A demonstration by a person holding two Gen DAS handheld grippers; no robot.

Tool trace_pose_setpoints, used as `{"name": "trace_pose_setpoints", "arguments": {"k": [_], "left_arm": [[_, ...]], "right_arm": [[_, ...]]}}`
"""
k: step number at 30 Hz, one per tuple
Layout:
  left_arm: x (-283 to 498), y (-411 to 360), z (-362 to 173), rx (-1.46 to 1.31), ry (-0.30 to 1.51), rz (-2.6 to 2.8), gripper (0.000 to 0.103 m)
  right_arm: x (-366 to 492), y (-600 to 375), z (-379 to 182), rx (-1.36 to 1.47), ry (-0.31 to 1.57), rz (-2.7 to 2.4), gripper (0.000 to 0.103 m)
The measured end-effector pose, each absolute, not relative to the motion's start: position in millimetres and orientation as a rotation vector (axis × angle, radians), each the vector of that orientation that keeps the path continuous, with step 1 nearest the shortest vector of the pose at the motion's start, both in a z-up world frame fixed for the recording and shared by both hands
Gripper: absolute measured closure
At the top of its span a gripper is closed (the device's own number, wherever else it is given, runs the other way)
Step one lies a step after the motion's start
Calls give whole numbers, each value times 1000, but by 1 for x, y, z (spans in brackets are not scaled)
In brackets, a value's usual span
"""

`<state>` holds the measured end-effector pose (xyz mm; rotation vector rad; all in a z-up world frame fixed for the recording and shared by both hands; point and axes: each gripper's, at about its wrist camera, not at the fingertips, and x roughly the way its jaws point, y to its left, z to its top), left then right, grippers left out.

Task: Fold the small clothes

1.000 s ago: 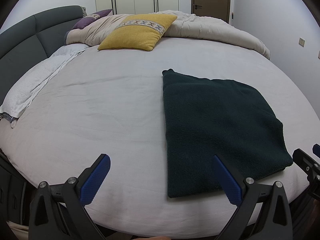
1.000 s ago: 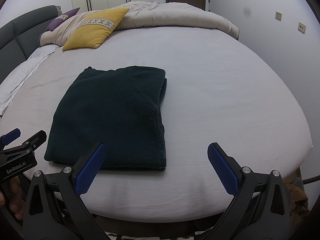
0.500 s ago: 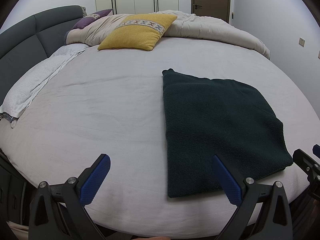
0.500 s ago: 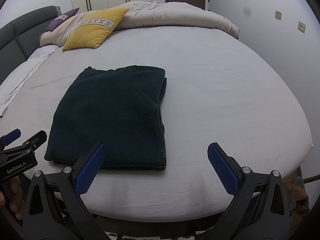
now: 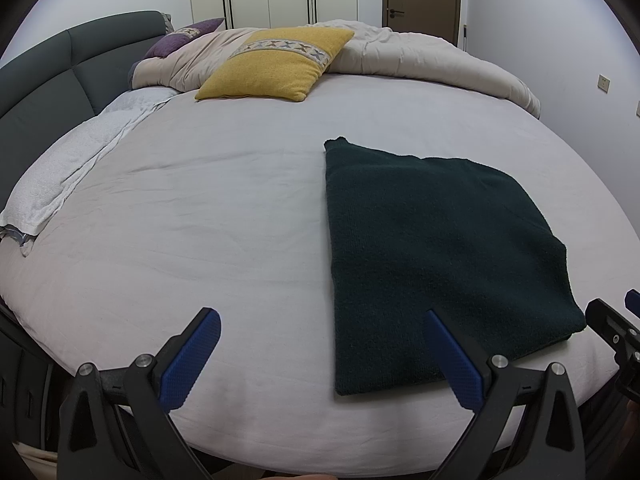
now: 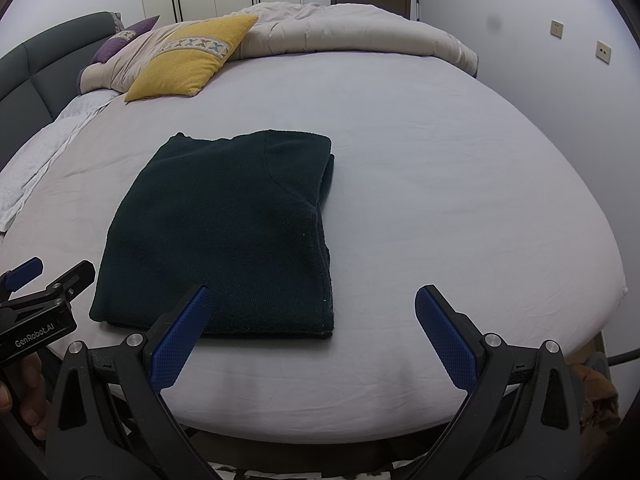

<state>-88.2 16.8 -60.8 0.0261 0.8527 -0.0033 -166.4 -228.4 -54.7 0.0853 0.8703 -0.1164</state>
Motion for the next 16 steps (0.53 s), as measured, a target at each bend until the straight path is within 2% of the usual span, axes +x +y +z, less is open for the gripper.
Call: {"name": "trace_pose_setpoints", "arguments": {"k": [16], "left_arm": [[-90,16,-61,22,851,-3,0]], "right_arm": [[-169,-225,-56,90,873,-113,0]]}}
